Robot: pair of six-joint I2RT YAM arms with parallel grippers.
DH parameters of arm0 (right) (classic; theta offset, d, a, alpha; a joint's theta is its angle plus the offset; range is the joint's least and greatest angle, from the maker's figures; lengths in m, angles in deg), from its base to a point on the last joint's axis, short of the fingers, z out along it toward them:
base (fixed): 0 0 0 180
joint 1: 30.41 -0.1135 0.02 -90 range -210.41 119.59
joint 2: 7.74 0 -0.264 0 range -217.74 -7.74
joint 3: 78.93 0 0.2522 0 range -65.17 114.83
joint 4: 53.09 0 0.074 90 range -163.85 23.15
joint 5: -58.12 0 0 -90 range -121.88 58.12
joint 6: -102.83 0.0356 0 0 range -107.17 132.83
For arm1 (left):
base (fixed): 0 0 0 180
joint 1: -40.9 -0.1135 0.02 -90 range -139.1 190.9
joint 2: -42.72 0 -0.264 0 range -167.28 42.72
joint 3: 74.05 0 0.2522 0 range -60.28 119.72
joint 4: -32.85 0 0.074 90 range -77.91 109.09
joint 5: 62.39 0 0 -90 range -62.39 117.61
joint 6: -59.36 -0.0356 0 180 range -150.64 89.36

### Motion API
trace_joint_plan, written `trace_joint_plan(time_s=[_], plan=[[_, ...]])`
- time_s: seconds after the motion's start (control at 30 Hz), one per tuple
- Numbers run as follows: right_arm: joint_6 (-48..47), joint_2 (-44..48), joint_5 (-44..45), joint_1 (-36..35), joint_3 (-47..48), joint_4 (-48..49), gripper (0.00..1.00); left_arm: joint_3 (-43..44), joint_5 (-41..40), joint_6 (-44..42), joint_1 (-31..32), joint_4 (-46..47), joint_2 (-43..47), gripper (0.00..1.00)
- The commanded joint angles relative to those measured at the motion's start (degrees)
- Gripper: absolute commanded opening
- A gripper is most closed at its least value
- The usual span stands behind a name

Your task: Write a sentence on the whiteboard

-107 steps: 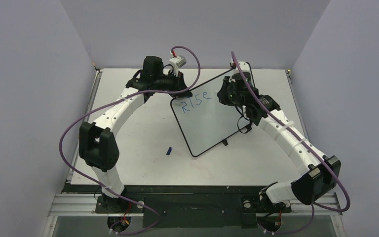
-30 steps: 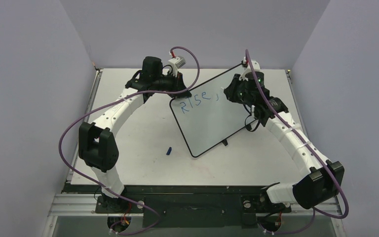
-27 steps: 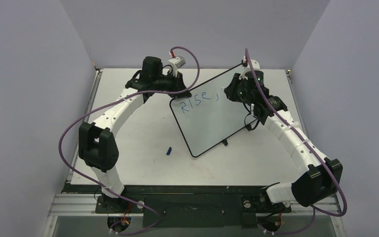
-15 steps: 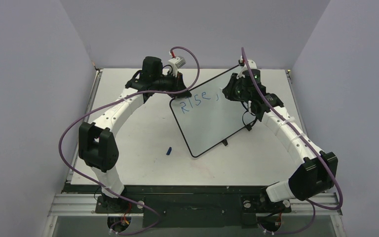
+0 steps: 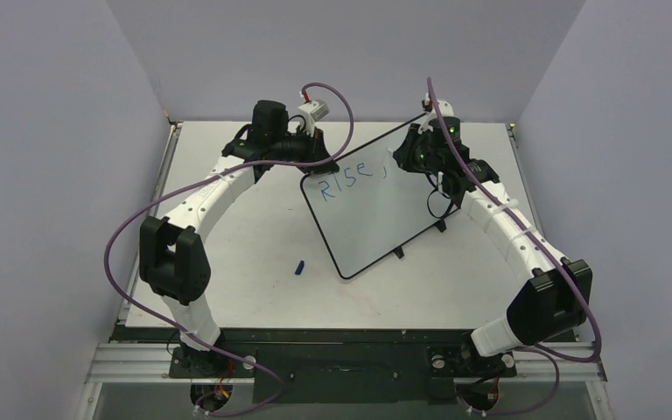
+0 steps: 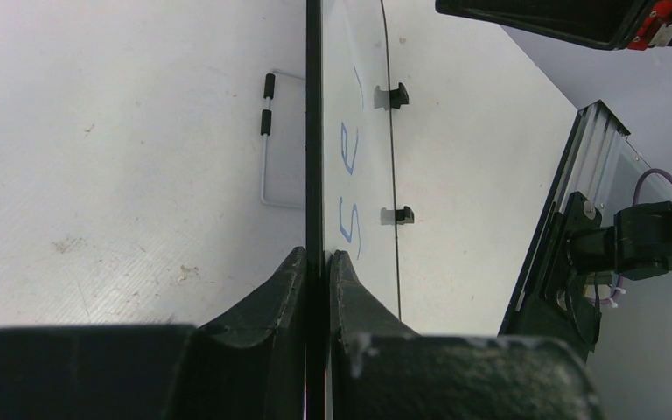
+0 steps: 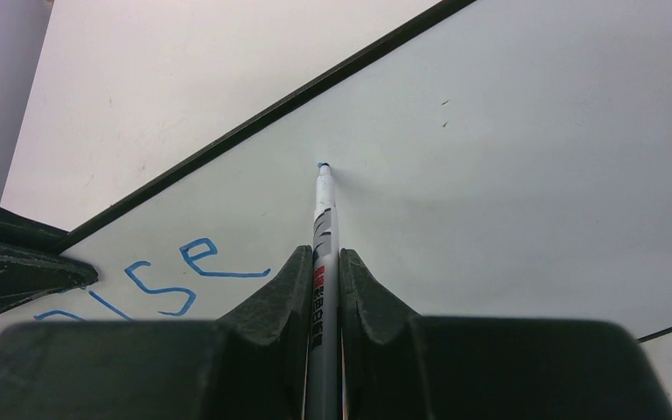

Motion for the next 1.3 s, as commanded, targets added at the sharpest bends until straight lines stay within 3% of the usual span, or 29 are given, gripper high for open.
trace_joint_plan(time_s=[0.0,0.77,1.27], plan=[[-0.02,-1.11,-0.70,0.57,1.80,2.85,0.00,0.94,-0.58,-4.98,0.41,2.85,2.01,0.00],[0.62,4.27,-1.13,0.48,-9.27,3.68,0.00,1.09,-0.46,-4.93,0.46,2.84,2.06,0.00],[1.08,1.87,-1.03,0.50,-4.37,3.33,0.00,0.92,-0.46,-4.99,0.55,2.76,2.28,0.00]])
